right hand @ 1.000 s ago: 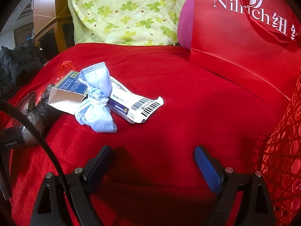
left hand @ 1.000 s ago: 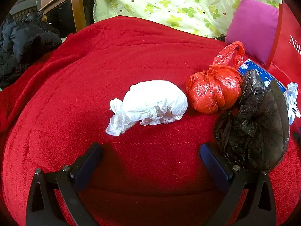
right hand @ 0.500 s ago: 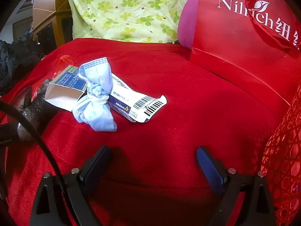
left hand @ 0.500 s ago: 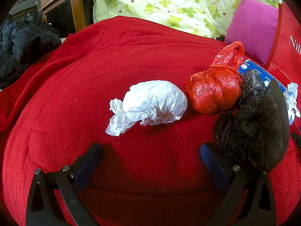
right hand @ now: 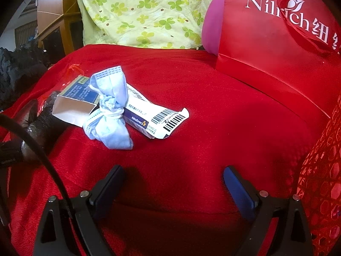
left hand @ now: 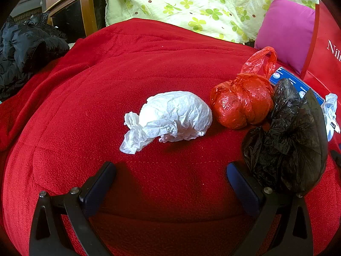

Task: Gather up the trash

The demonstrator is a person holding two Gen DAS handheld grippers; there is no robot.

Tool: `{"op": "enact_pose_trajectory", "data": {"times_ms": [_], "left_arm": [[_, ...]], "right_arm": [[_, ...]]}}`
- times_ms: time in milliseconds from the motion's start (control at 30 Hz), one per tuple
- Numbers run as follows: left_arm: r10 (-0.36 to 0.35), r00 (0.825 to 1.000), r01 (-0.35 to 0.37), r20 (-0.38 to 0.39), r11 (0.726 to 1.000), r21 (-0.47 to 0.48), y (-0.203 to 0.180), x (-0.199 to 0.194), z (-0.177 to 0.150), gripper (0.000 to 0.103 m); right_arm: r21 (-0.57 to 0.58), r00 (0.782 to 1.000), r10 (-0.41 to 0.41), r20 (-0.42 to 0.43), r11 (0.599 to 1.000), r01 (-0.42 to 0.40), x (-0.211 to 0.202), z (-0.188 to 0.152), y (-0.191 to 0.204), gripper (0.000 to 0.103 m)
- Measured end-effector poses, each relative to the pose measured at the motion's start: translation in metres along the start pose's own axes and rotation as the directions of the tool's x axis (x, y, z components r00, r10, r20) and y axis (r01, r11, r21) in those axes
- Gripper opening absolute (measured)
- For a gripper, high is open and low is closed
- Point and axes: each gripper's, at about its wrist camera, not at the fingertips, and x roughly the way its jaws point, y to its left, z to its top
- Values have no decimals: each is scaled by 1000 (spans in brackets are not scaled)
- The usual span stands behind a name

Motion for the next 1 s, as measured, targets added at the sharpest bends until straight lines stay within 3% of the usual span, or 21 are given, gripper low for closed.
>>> {"op": "enact_pose_trajectory", "data": {"times_ms": [1000], "left_arm": [[0,1000,0,-3,1000,0,0,0,1,103]], "right_arm": [[-18,1000,-1,-5,1000,1,2,-2,3,101]]}}
